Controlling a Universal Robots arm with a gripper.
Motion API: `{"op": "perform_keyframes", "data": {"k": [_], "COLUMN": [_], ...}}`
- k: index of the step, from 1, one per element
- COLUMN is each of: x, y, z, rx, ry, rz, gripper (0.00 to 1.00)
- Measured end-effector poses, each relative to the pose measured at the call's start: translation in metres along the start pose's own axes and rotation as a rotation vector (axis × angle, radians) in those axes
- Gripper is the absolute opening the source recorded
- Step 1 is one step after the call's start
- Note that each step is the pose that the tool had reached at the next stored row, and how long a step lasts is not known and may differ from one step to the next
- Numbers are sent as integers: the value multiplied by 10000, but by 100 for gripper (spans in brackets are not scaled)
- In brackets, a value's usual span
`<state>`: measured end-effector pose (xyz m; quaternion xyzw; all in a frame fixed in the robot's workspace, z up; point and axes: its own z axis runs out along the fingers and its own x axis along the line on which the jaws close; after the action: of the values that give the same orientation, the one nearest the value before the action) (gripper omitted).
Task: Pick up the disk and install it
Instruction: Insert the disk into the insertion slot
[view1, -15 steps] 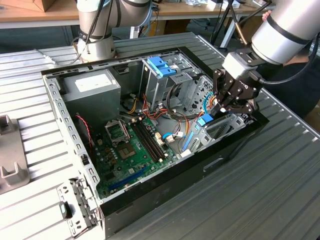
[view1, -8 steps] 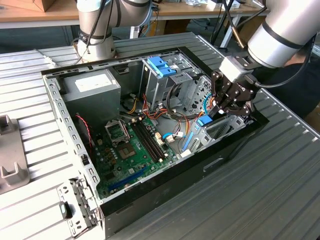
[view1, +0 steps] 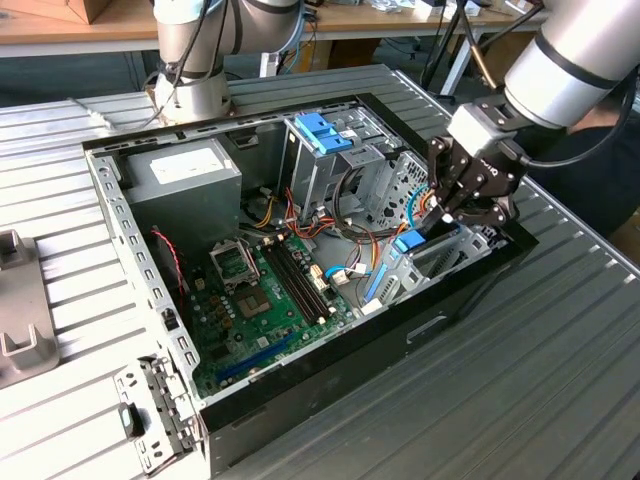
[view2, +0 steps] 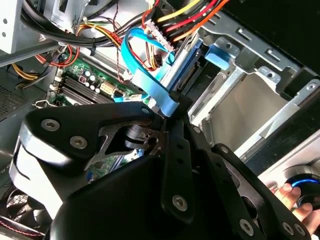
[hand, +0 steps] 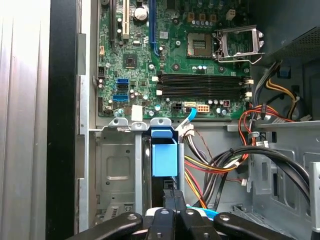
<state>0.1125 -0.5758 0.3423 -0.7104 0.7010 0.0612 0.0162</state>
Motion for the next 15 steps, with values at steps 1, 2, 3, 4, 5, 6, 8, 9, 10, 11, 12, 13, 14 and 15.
{"op": "perform_keyframes", "data": {"k": [1,2,3,4,5,6,8,9,10,11,12,13,14,15], "x": [-1,-2,-3,-3,-3,-4,-7,-8,-10,-12,-14,-15,-17,-18], "y": [-12,-22,-38,-56,-78,-95,-135,-149,-171,-202,-234,-252,-283,-300], "z": [-12,-18,-26,-32,-42,-52,-83,-95,-114,-140,-163,-175,-195,-207], "rx": [-2,-6,-13,-19,-28,-35,-52,-58,-70,-87,-106,-118,-139,-150], "ry": [-8,-10,-17,-24,-32,-37,-60,-73,-99,-134,-169,-189,-223,-238], "rz": [0,0,0,1,1,2,2,2,1,1,1,1,2,2], "gripper": [10,10,10,10,10,10,10,10,10,10,10,10,10,10]}}
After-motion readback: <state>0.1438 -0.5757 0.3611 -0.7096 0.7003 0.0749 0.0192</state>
